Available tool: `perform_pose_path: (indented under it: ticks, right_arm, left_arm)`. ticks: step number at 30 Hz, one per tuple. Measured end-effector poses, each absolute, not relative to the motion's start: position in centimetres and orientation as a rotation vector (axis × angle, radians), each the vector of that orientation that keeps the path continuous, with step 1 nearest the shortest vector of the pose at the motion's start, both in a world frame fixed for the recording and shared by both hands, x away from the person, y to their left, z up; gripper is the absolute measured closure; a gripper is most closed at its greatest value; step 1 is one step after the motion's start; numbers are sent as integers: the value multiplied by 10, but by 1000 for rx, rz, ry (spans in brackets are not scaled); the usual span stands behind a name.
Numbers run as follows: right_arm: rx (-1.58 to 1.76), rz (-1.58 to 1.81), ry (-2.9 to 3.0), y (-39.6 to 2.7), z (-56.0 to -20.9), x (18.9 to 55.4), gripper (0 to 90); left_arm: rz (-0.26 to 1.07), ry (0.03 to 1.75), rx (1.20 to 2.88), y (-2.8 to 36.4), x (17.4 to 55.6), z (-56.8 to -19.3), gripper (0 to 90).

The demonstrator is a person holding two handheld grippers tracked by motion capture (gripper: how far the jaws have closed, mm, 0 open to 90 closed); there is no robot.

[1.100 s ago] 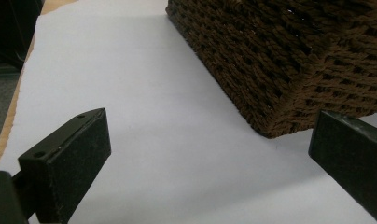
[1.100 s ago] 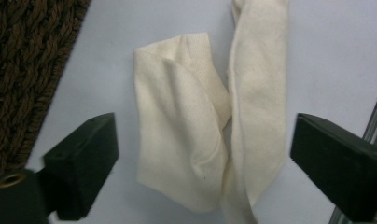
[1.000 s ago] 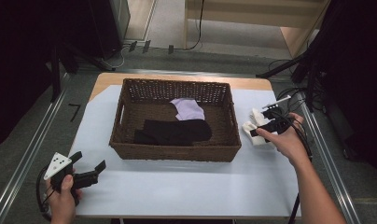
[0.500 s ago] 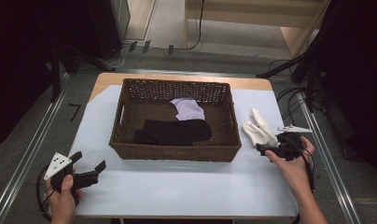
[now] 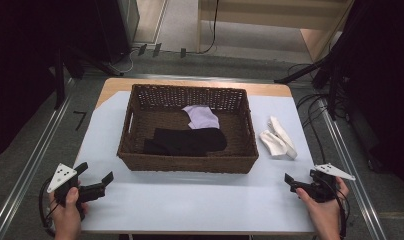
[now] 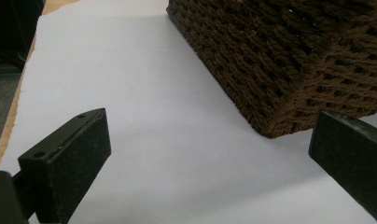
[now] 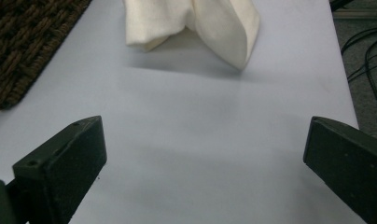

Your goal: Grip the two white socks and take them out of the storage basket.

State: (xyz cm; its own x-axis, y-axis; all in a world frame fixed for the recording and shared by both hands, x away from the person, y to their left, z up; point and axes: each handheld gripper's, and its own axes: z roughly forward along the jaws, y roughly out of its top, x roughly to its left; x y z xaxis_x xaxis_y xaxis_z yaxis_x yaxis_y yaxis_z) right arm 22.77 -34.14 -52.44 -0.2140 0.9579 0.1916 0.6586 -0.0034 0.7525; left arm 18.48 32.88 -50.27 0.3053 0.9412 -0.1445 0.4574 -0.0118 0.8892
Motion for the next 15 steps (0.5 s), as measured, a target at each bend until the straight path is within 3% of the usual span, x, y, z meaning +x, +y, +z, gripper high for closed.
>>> perform_pose_path:
  ticks: [8, 15]
  right_arm:
    - [1623, 1106, 1817, -351, -525, 198, 0]
    - [1700, 1145, 1735, -358, -528, 200, 0]
  left_arm:
    - [642, 1297, 1628, 329, 185, -503, 1]
    - [637, 1293, 1629, 329, 185, -503, 1]
